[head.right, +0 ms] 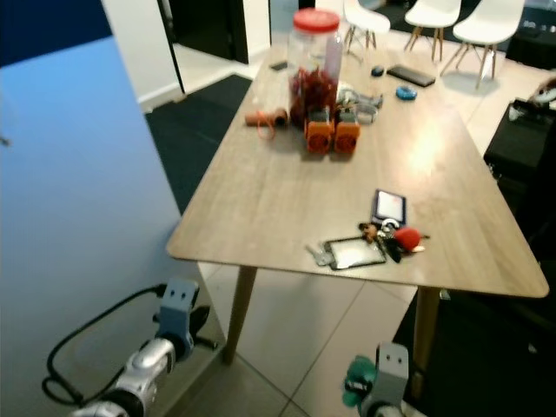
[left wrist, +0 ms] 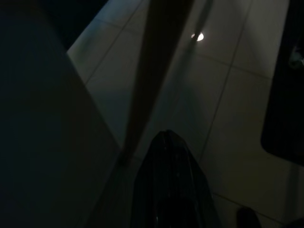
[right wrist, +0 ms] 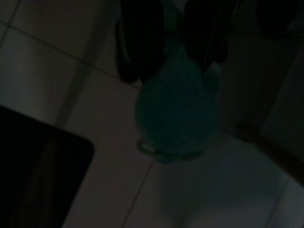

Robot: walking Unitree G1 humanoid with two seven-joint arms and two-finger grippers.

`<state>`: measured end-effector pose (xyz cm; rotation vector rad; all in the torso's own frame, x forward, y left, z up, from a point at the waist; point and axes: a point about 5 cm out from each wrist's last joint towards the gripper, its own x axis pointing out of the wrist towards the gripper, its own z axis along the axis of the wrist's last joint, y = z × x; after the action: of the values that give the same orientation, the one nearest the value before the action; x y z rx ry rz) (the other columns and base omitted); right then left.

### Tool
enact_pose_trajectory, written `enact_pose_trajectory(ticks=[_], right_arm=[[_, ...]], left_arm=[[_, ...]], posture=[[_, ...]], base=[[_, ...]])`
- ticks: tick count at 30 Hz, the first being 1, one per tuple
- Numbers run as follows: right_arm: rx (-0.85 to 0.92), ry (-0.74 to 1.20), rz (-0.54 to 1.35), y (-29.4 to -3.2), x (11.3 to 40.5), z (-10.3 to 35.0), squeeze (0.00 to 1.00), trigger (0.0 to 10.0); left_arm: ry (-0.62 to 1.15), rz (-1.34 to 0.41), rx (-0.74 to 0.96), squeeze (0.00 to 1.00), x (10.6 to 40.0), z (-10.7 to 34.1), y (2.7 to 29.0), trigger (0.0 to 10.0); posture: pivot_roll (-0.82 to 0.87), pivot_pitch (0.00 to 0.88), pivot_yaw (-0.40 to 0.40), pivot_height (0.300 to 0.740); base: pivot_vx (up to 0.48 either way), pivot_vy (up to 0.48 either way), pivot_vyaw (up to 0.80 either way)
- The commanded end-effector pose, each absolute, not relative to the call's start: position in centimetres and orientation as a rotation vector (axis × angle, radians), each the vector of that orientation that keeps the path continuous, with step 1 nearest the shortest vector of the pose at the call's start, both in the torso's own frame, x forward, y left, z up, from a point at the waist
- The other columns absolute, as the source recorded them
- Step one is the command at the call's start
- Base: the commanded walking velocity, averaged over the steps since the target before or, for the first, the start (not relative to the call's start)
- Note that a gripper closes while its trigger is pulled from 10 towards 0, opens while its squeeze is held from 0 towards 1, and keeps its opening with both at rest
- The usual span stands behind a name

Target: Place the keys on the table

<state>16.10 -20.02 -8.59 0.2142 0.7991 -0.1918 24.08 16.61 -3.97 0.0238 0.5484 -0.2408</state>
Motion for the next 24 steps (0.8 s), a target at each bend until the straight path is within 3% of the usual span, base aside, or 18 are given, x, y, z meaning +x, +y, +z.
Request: enact_pose_trajectory(ticks=[1,12,15,17,24], right_arm=[[0.218,0.810,-0.185,-19.7,15.9,-8.7,0.00,10.0],[0.233,0.805,-0.230,-20.4,15.4,-8.8,0.00,10.0],[0.199,0.810,-0.314,-22.6,13.9,-8.9,0.00,10.0],[0.199,0.810,-0.314,-22.6,13.9,-8.9,0.00,10.0],[0.038,0.740,-0.728,-31.5,9.3,-6.8,0.00,10.0]], left_arm=[[0.551,-0.246,0.032,0.00,24.3,-3.9,16.6,10.0],[0.554,-0.268,0.053,0.00,24.4,-3.8,16.5,10.0],[0.548,-0.276,0.074,0.00,24.4,-3.8,16.5,10.0],[0.548,-0.276,0.074,0.00,24.4,-3.8,16.5,10.0],[0.557,-0.274,0.074,0.00,24.1,-3.9,16.7,10.0]], posture=[[0.02,0.000,0.028,0.740],[0.01,0.000,0.034,0.740],[0.02,0.000,0.035,0.740],[0.02,0.000,0.035,0.740],[0.01,0.000,0.042,0.740]], base=[[0.000,0.000,0.00],[0.000,0.000,0.00],[0.000,0.000,0.00],[0.000,0.000,0.00],[0.000,0.000,0.00]])
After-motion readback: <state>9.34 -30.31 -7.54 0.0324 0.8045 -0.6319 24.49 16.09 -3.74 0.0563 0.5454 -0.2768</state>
